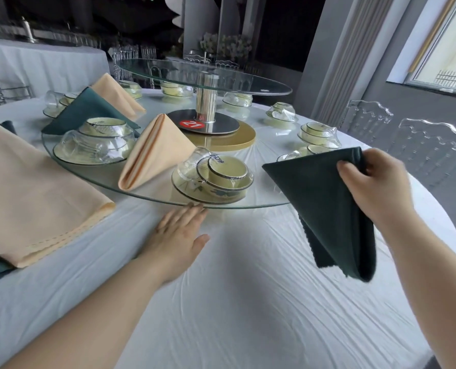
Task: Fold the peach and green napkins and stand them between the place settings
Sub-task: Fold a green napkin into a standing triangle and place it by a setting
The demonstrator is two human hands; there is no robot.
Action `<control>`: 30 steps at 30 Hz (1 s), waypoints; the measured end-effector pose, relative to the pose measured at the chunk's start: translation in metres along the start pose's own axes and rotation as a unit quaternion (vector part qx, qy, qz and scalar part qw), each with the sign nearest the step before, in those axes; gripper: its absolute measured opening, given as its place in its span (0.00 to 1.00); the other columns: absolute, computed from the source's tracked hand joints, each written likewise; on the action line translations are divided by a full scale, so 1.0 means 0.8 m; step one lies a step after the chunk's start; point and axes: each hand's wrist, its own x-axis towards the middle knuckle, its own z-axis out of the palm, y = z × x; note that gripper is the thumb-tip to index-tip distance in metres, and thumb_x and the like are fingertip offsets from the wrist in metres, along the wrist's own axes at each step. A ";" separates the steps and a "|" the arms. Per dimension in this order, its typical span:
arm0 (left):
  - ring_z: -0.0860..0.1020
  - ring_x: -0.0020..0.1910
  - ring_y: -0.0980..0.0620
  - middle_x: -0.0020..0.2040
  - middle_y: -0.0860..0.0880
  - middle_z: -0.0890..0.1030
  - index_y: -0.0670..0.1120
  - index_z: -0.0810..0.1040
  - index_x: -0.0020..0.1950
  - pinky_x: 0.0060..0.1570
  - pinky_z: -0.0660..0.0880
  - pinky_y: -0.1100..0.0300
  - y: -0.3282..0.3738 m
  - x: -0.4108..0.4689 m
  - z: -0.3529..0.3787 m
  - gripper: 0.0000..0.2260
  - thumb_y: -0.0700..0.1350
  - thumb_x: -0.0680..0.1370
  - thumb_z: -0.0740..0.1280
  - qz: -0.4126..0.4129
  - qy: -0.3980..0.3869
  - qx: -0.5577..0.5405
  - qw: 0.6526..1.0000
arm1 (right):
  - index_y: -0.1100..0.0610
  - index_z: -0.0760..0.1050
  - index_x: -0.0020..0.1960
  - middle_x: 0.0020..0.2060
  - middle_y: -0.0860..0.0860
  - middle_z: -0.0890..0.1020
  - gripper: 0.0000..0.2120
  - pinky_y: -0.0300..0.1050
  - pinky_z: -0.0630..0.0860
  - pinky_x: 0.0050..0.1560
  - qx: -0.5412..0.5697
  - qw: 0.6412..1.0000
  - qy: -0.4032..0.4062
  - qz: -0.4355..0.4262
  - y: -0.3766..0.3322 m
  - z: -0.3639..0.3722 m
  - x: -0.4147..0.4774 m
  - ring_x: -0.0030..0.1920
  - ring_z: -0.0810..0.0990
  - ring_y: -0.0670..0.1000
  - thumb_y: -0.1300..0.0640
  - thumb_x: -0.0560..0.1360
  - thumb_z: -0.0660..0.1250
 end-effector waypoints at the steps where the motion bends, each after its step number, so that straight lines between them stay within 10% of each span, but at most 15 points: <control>1: 0.44 0.75 0.57 0.76 0.54 0.44 0.50 0.44 0.76 0.65 0.34 0.64 -0.003 0.001 0.001 0.46 0.61 0.58 0.26 -0.010 -0.013 0.005 1.000 | 0.67 0.70 0.39 0.28 0.53 0.67 0.10 0.47 0.57 0.32 -0.005 1.000 0.000 0.001 0.000 0.011 0.011 0.36 0.66 0.54 0.60 0.72 0.63; 11: 0.40 0.74 0.55 0.76 0.54 0.41 0.53 0.42 0.75 0.63 0.32 0.64 -0.006 -0.001 0.002 0.47 0.66 0.58 0.25 0.003 -0.032 0.011 0.999 | 0.54 0.59 0.31 0.30 0.47 0.65 0.15 0.42 0.60 0.38 -0.007 0.999 -0.017 0.029 -0.025 0.123 0.111 0.41 0.67 0.53 0.58 0.74 0.59; 16: 0.79 0.57 0.50 0.58 0.48 0.80 0.47 0.79 0.58 0.58 0.60 0.58 -0.014 0.002 0.004 0.34 0.58 0.79 0.35 -0.006 -0.059 0.026 0.998 | 0.57 0.63 0.36 0.32 0.51 0.68 0.10 0.43 0.61 0.36 -0.037 0.996 -0.060 0.062 -0.013 0.175 0.119 0.40 0.69 0.54 0.55 0.74 0.59; 30: 0.68 0.59 0.52 0.57 0.47 0.81 0.46 0.75 0.59 0.61 0.54 0.61 -0.013 -0.001 0.010 0.29 0.58 0.80 0.38 0.013 -0.070 0.010 0.997 | 0.60 0.66 0.60 0.61 0.55 0.74 0.25 0.50 0.60 0.61 -0.100 0.984 -0.090 0.112 0.026 0.193 0.033 0.63 0.68 0.57 0.45 0.71 0.65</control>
